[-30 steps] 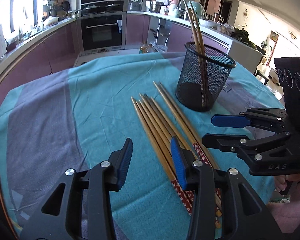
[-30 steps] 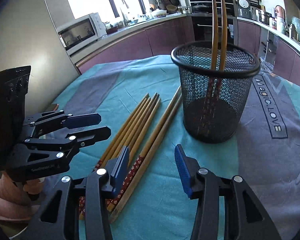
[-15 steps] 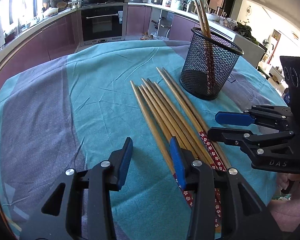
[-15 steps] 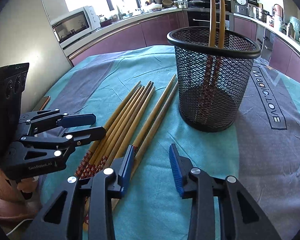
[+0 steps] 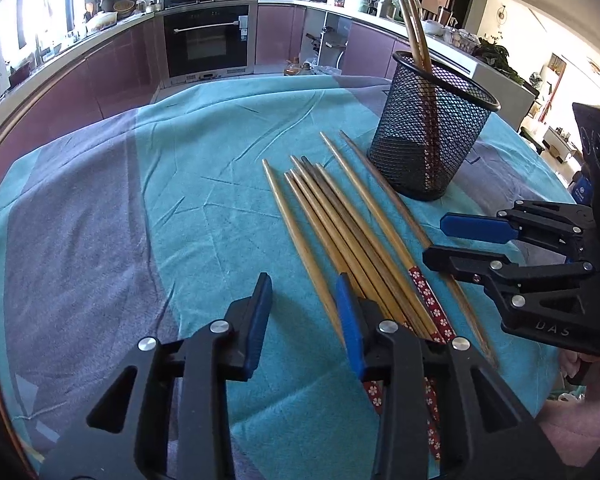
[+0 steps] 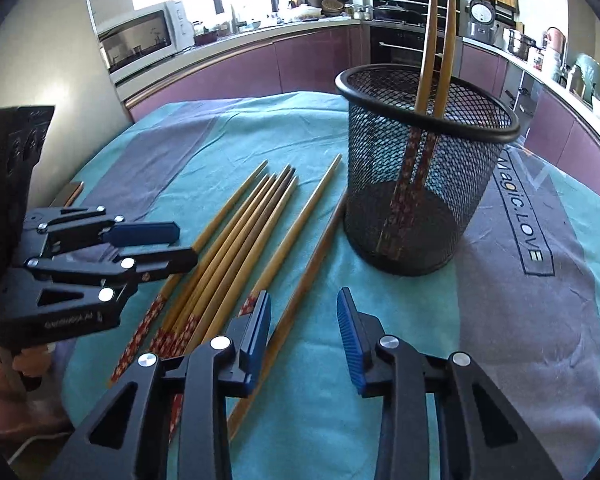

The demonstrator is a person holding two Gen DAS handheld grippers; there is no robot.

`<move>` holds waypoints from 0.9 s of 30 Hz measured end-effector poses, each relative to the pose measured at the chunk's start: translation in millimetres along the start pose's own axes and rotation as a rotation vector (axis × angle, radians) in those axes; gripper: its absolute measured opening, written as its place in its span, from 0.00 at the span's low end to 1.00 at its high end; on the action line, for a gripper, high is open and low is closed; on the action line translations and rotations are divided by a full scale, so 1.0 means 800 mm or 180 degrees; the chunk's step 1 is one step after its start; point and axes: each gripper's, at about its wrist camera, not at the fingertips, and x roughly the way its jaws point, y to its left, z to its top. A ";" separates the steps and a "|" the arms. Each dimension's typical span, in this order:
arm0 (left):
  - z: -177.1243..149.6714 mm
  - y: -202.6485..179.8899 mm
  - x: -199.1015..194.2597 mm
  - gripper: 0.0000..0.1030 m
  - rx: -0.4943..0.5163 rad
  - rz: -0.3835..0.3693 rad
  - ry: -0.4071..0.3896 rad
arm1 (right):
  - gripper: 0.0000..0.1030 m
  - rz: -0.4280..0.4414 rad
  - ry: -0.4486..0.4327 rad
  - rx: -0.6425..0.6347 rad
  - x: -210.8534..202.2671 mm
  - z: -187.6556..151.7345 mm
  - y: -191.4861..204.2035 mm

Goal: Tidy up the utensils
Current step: 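Grasp another chopstick from the pile with the right tool while the left tool grasps one too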

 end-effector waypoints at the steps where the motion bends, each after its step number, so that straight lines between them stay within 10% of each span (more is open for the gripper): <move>1: 0.002 0.001 0.002 0.33 -0.0011 0.0006 0.0004 | 0.31 -0.0021 0.0001 0.0007 0.003 0.002 0.000; 11: 0.021 0.001 0.018 0.19 -0.0145 0.0024 0.0007 | 0.10 0.0019 -0.0053 0.0199 0.013 0.010 -0.007; 27: 0.009 -0.012 0.000 0.08 -0.0137 -0.0217 -0.0078 | 0.06 0.0454 -0.0073 0.0056 -0.015 -0.001 -0.002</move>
